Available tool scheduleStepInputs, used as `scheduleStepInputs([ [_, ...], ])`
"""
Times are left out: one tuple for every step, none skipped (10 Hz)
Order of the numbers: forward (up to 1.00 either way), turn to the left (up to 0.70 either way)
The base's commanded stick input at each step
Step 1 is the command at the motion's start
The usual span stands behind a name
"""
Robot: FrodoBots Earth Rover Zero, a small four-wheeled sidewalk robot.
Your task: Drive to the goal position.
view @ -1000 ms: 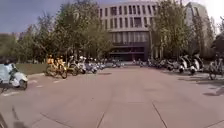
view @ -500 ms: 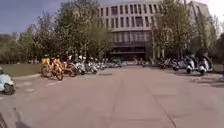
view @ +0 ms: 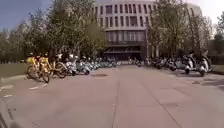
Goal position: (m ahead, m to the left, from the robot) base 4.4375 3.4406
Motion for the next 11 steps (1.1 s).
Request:
scheduleStepInputs([
  [1.00,0.00],
  [1.00,0.00],
  [1.00,0.00],
  [1.00,0.00],
  [1.00,0.00],
  [1.00,0.00],
  [1.00,0.00],
  [1.00,0.00],
  [1.00,0.00],
  [1.00,0.00],
  [1.00,0.00],
])
